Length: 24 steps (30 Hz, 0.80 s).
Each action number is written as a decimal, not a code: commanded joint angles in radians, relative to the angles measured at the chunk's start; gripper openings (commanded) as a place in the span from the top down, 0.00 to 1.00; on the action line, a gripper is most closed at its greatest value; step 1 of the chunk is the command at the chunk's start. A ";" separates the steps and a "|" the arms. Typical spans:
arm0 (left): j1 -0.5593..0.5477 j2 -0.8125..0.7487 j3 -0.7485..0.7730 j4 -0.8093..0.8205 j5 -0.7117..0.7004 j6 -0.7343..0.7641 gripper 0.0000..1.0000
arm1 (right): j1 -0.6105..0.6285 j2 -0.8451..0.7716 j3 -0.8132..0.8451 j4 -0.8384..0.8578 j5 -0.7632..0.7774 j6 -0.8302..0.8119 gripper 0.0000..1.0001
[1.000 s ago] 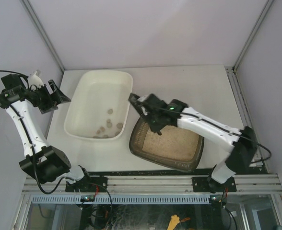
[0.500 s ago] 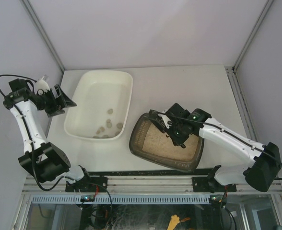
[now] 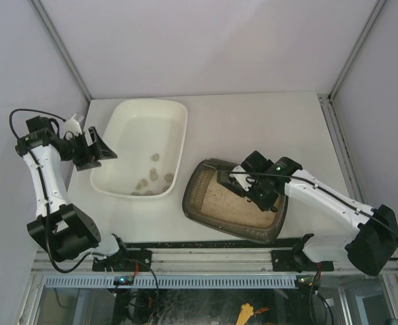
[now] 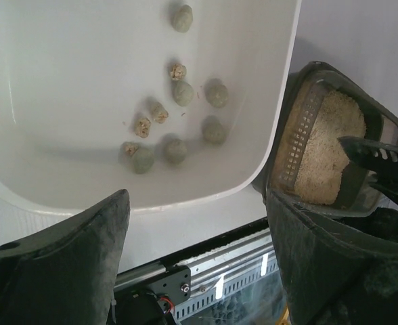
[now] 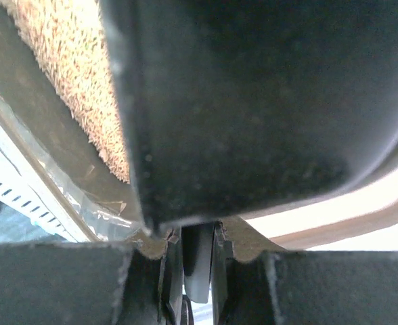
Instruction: Clean the litter box
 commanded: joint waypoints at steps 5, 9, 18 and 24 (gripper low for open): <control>-0.020 -0.061 -0.045 0.007 -0.002 0.041 0.15 | 0.013 0.045 -0.044 -0.001 -0.077 -0.090 1.00; -0.024 -0.050 -0.055 -0.015 -0.003 0.064 0.15 | 0.026 0.094 -0.046 -0.006 -0.065 -0.089 1.00; -0.024 -0.065 -0.097 -0.021 -0.029 0.090 0.15 | 0.055 0.116 -0.026 0.019 0.092 -0.047 0.00; -0.023 -0.071 -0.103 -0.015 -0.060 0.082 0.15 | 0.005 0.043 0.163 0.136 0.441 0.104 0.00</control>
